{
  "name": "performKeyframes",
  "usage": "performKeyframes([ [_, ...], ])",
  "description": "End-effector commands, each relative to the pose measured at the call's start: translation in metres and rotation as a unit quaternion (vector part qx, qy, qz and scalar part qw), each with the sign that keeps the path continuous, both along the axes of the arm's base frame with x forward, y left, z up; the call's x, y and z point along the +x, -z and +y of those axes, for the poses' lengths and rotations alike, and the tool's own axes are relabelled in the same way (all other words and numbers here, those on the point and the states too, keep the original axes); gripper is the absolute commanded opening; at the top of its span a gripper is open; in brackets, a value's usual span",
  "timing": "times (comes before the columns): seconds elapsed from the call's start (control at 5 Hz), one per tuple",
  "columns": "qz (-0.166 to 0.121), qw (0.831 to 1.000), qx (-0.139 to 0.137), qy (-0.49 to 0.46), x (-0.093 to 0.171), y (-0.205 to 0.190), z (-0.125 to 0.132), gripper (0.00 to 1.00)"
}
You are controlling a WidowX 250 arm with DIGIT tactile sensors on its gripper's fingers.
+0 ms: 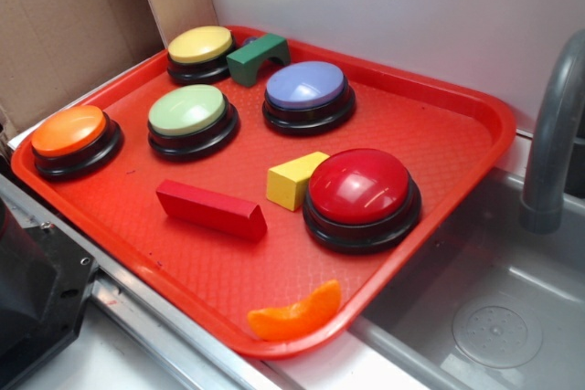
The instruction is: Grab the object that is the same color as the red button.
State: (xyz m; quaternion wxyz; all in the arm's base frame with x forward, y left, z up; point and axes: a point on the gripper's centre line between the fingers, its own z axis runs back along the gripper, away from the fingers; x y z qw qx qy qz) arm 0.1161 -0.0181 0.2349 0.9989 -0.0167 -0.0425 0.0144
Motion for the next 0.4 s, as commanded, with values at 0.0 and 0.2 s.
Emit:
performKeyframes([
  [0.0, 0.000, 1.000, 0.000, 0.000, 0.0000, 0.0000, 0.0000, 1.00],
  [0.2, -0.034, 0.998, 0.012, 0.052, 0.0075, 0.0055, -0.0065, 1.00],
])
